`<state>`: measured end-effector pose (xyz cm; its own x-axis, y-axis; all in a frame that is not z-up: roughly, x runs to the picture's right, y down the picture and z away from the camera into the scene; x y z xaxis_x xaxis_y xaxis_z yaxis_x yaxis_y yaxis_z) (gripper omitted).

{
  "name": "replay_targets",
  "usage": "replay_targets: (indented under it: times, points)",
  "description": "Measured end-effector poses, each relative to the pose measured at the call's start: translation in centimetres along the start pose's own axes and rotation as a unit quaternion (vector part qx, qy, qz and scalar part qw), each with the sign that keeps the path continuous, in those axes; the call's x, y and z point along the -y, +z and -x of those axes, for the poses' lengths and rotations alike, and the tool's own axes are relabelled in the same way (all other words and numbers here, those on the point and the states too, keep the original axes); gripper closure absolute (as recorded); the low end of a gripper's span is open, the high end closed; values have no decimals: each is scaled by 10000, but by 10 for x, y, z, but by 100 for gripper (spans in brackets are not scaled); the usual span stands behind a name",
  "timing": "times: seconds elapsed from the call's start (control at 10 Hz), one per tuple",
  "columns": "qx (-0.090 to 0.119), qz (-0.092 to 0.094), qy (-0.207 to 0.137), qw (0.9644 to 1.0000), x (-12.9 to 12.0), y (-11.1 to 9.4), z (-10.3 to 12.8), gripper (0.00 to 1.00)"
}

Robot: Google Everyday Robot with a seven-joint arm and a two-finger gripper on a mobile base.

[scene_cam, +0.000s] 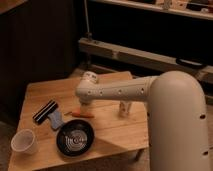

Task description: Place the eraser on the white sponge

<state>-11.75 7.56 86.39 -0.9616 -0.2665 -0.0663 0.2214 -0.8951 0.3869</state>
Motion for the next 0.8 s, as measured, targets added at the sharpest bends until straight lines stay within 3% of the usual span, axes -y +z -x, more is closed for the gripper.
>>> replay_targets:
  times: [0.8]
  points:
    - [-4, -3, -6, 10000, 0, 0, -1, 20]
